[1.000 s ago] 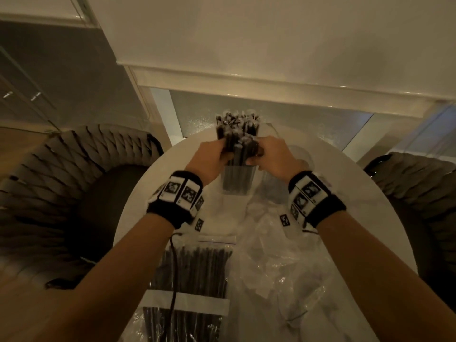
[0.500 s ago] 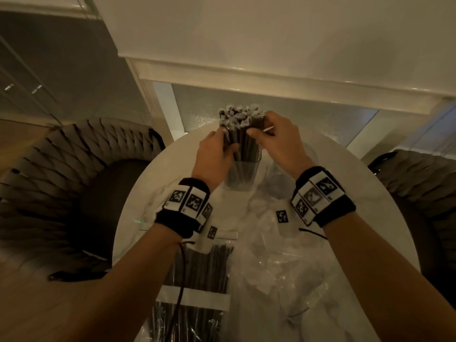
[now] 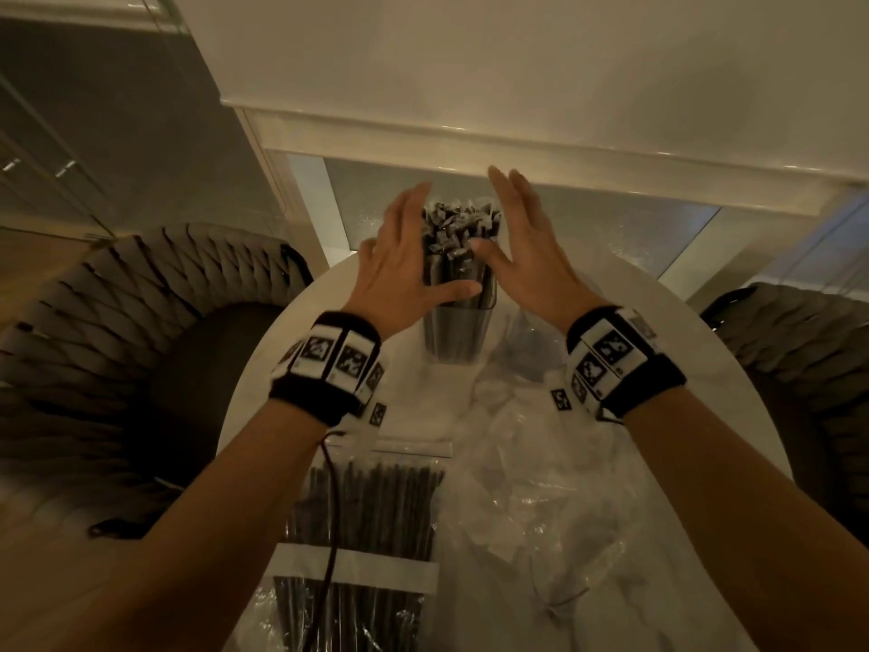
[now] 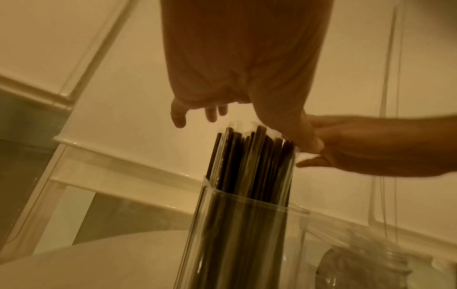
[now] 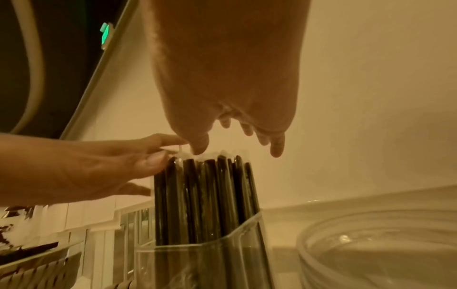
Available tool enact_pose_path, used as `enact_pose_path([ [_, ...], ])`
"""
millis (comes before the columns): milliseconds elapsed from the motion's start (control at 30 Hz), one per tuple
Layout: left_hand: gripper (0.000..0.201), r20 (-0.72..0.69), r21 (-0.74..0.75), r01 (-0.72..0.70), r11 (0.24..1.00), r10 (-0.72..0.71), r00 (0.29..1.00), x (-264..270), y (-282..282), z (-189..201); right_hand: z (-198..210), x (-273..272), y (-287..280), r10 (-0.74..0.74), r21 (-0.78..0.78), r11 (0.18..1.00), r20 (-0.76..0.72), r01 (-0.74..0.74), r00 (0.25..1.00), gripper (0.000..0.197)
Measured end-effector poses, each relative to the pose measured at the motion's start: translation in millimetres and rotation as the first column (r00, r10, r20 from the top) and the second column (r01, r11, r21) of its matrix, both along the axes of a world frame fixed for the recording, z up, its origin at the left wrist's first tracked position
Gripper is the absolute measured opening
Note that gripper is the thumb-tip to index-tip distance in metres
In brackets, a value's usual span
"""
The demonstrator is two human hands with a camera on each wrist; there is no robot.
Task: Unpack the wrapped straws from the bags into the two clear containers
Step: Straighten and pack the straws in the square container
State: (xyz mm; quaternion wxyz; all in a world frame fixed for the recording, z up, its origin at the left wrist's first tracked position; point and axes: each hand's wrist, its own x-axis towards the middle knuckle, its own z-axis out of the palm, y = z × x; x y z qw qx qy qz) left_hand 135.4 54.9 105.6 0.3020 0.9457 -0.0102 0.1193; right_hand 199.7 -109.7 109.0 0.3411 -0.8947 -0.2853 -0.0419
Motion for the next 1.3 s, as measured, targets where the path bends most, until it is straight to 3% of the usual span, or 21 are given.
enact_pose_path([
  [100,0.089,-0.124,0.114,0.115,0.987,-0.101,0.987,25,-3,-2,-4,11,14,0.055,-0.146,0.987,-0.107,-0.071,0.993,0.058],
  [200,0.074,-0.118,0.121,0.149,0.981,-0.135,0.984,37,2,-10,-11,16,17,0.067,-0.147,0.985,-0.148,-0.089,0.987,0.051],
  [333,0.086,-0.1,0.114,0.145,0.983,-0.134,0.986,32,7,-8,-1,12,10,0.087,-0.072,0.992,-0.186,-0.102,0.979,0.051],
  [367,0.094,-0.077,0.054,0.127,0.99,-0.122,0.99,26,8,-8,3,6,5,0.075,0.003,0.997,-0.192,-0.076,0.979,0.051],
  [433,0.103,-0.003,-0.203,0.058,0.977,-0.06,0.998,8,13,-10,6,-7,-9,-0.007,0.185,0.982,-0.216,0.048,0.976,0.051],
  [500,0.094,0.024,-0.439,-0.044,0.898,0.061,0.998,-15,18,-21,0,-18,-23,-0.106,0.343,0.917,-0.281,0.203,0.954,0.05],
  [533,0.083,0.008,-0.479,-0.098,0.872,0.115,0.993,-26,19,-30,-7,-22,-28,-0.134,0.375,0.891,-0.319,0.255,0.938,0.05],
  [633,0.044,-0.014,-0.371,-0.194,0.908,0.203,0.979,-39,11,-52,-27,-28,-23,-0.16,0.271,0.93,-0.311,0.249,0.937,0.048],
  [700,0.032,-0.008,-0.249,-0.232,0.94,0.238,0.971,-33,3,-57,-34,-28,-11,-0.147,0.164,0.967,-0.263,0.194,0.954,0.04],
  [833,0.024,0.006,-0.014,-0.268,0.963,0.268,0.963,-8,0,-39,-17,-14,4,-0.1,0.1,0.987,-0.228,0.126,0.969,0.028],
  [967,0.021,-0.042,0.038,-0.206,0.978,0.207,0.977,10,8,-16,2,9,5,-0.108,-0.027,0.994,-0.205,0.105,0.973,0.027],
  [1133,0.021,-0.207,0.155,-0.115,0.981,0.146,0.967,5,-3,-29,-18,3,6,-0.12,-0.103,0.991,-0.321,0.091,0.939,0.023],
  [1233,0.026,-0.129,0.121,-0.156,0.98,0.171,0.977,-4,-1,-40,-19,-4,1,-0.129,-0.068,0.991,-0.289,0.114,0.949,0.023],
  [1300,0.032,-0.031,-0.085,-0.244,0.966,0.242,0.97,-14,3,-40,-16,-12,-4,-0.187,0.092,0.973,-0.231,0.213,0.955,0.024],
])
